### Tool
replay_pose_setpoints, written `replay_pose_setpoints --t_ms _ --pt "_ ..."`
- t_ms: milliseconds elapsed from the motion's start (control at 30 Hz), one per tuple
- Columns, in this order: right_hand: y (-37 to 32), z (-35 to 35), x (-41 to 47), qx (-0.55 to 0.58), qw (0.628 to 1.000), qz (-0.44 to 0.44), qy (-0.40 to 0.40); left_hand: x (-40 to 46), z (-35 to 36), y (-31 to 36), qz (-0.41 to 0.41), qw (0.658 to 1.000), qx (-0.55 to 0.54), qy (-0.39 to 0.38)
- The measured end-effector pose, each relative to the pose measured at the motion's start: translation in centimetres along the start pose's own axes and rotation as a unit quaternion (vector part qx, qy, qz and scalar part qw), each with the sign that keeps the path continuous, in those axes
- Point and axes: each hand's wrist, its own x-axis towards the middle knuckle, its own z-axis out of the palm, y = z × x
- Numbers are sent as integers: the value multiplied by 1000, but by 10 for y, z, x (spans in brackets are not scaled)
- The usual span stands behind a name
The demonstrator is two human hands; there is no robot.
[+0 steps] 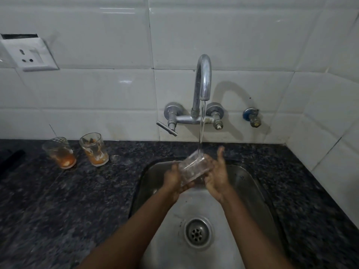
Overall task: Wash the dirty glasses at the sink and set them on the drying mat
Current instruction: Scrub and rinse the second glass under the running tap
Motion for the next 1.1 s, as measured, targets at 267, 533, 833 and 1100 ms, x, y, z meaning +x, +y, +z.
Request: replay_pose_setpoints --t_ms 267,533,833,1100 --pt "40 2 5 138 976 170 -6 -21 -16 18 359 827 419 112" --pt "8 28 -2 134 970 199 -27 0 -68 0 55 985 -30 161" --pt "-22 44 -24 -535 826 -171 49 1 -32 -29 -110 985 -136 -9" --pt "-20 17 -15 -339 938 -70 -16 14 -16 -20 100 994 36 -23"
